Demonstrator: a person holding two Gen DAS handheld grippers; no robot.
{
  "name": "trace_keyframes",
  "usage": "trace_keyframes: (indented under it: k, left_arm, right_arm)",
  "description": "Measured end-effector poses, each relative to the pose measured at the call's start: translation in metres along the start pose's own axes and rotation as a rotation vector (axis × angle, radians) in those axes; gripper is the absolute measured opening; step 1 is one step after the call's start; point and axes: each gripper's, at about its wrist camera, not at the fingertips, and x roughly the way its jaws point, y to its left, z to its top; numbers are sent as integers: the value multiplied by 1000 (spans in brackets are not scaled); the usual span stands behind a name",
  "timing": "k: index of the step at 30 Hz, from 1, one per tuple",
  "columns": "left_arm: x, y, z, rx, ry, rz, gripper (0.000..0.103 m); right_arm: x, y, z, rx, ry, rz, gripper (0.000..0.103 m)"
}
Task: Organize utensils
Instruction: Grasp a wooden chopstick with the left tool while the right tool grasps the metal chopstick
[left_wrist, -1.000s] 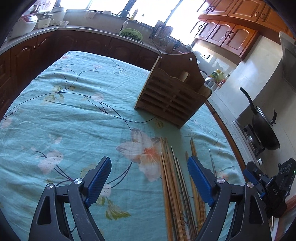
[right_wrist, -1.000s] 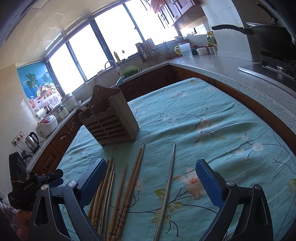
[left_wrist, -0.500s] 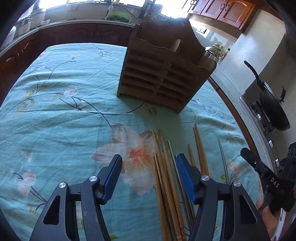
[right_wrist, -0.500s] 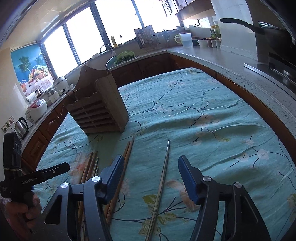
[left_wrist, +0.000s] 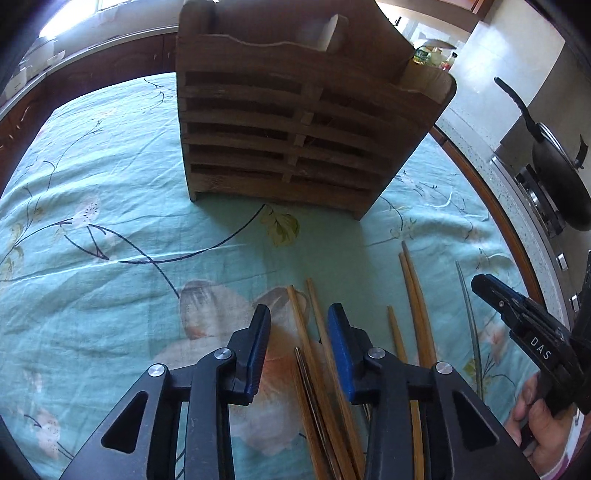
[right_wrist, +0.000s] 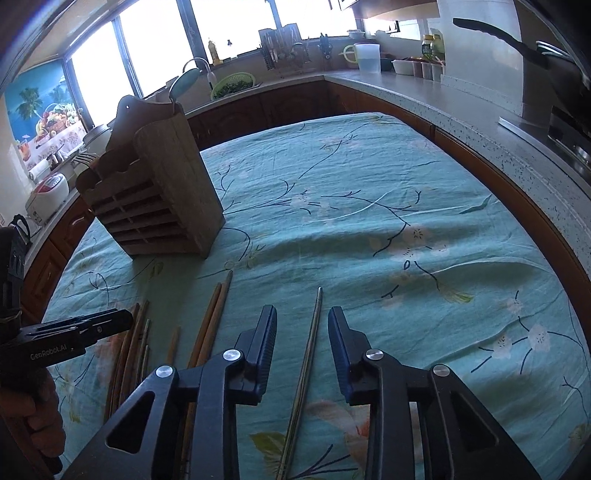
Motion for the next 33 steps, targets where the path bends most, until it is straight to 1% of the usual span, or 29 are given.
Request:
trace_keyframes:
  k: [2,4,5,6,7,9,10,11,13,15,17,20,22,25,27,33]
  left_arm:
    - [4,-4,3,24,-3,21,26]
    - [8,-8,6,37,1,26,21]
    - [9,-10,6,46,-1,25,20]
    - [11,-12,7,53,-3,17,17]
    - [13,-13,7,59,-5,12,13]
    - [16,-15,7,67,-9,-1,8]
    - [17,-15,7,66,-12,-6,7]
    - [18,-14,5,65,-14,-13,6]
    - [19,-11,5,50,-14,-32,5]
    - [15,-7,4,31,-17,-56,4]
    - [9,-4,1,17,-30,-78,4]
    - [-8,0,-3,-8,-61,-118,3]
    - [-23,2,-5,-17,-88,-138,3]
    - [-47,2,-9,-19,-135,-167,3]
    - [-69,6,-13,-18,-171,-183,3]
    - [-122,13,-30,-7,-268,-217,3]
  right_arm:
    - [9,2,1,-18,26,-26,23]
    - [21,4,0,-33,65,-38,20]
    - [22,8,1,-62,46,-57,18]
    - [24,12,1,-83,46,-74,19]
    - [26,14,2,-89,49,-81,18]
    - [28,16,3,-101,43,-86,14]
    - [28,16,2,-107,39,-87,9]
    - [28,17,2,-107,39,-85,6]
    - [27,16,2,-98,40,-77,5]
    - [25,13,2,-59,43,-30,5]
    - [17,13,3,-41,28,-7,4]
    - [-1,16,5,-24,-2,45,4]
    - [-17,20,7,-28,-35,65,4]
    - [-40,25,14,-27,-81,101,4]
    - [-55,29,19,-30,-113,117,4]
    - [-94,39,27,-30,-199,175,4]
